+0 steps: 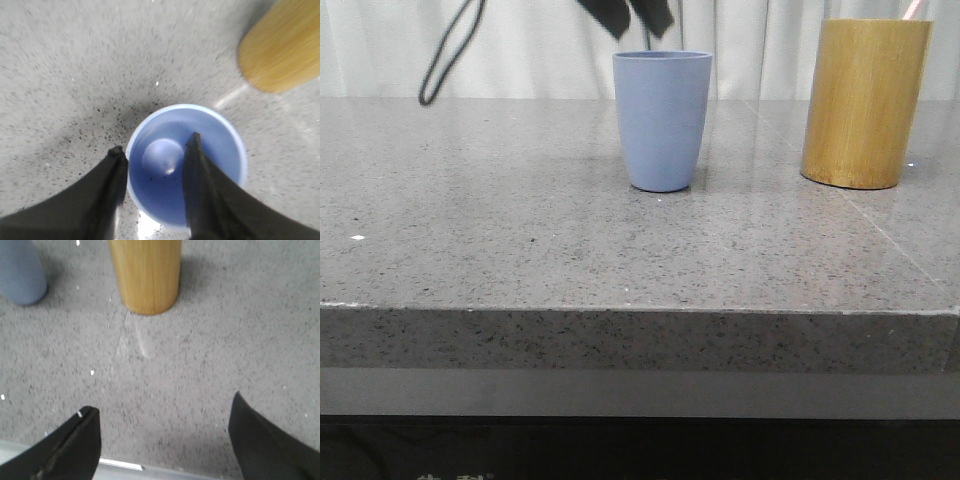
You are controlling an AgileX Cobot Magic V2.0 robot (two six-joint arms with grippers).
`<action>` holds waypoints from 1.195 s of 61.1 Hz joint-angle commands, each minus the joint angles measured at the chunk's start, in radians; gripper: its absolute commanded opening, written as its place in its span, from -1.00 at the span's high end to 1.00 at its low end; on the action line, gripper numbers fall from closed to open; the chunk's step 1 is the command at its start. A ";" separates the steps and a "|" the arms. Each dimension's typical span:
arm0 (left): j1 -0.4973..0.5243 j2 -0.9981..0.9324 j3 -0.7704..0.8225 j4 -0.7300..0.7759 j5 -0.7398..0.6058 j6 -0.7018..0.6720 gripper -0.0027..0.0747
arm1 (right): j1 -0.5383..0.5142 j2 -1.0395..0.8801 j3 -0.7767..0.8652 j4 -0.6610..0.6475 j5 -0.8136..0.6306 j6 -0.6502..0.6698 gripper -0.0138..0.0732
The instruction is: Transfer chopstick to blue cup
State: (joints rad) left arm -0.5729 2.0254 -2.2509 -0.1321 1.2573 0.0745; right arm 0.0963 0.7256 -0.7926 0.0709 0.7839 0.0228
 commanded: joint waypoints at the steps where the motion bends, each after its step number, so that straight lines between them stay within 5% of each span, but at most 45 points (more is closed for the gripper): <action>1: 0.009 -0.123 -0.035 -0.034 -0.004 -0.011 0.26 | -0.019 -0.004 -0.045 0.004 -0.118 0.034 -0.58; 18: 0.009 -0.336 0.099 -0.034 -0.004 -0.004 0.31 | -0.188 0.052 -0.139 0.026 -0.173 0.079 -0.58; 35: 0.009 -0.595 0.480 -0.024 -0.165 0.001 0.31 | -0.272 0.219 -0.272 0.121 -0.153 0.075 -0.58; 52: 0.009 -0.848 0.856 -0.017 -0.293 0.001 0.31 | -0.278 0.470 -0.511 0.428 -0.031 -0.146 -0.58; 73: 0.009 -0.920 0.928 -0.017 -0.319 0.001 0.31 | -0.314 0.773 -0.823 0.544 0.078 -0.221 -0.58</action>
State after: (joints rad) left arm -0.5648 1.1282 -1.3005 -0.1383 1.0052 0.0745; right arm -0.2102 1.4753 -1.5265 0.5741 0.8765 -0.1758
